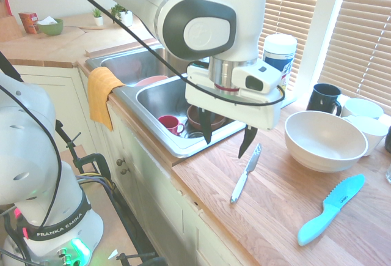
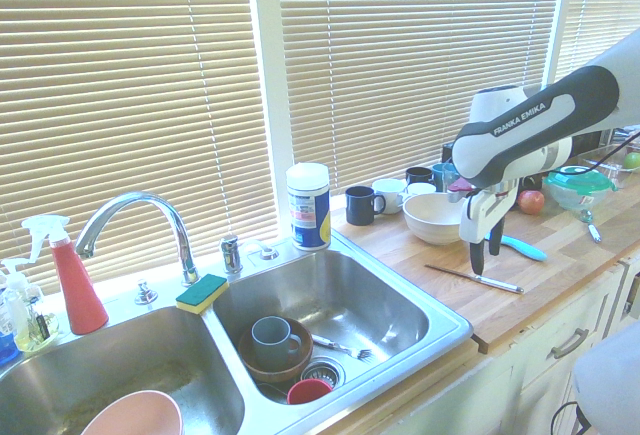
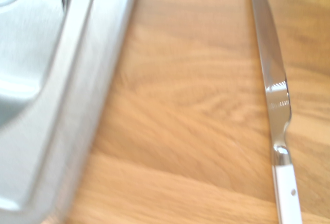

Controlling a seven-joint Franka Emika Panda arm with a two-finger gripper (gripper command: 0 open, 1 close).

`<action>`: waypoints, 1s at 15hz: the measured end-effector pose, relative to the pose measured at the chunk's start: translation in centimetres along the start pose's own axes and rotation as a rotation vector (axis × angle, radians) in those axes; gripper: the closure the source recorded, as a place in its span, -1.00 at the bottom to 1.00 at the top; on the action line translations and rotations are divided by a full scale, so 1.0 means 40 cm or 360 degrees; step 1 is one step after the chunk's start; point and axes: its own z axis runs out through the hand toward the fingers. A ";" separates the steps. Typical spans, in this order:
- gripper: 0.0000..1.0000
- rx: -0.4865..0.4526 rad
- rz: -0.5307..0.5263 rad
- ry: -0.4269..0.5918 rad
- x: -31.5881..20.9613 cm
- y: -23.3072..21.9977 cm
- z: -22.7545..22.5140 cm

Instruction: Put the knife into the sink

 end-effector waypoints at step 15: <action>-1.00 0.0029 0.0036 0.0018 0.025 0.094 0.169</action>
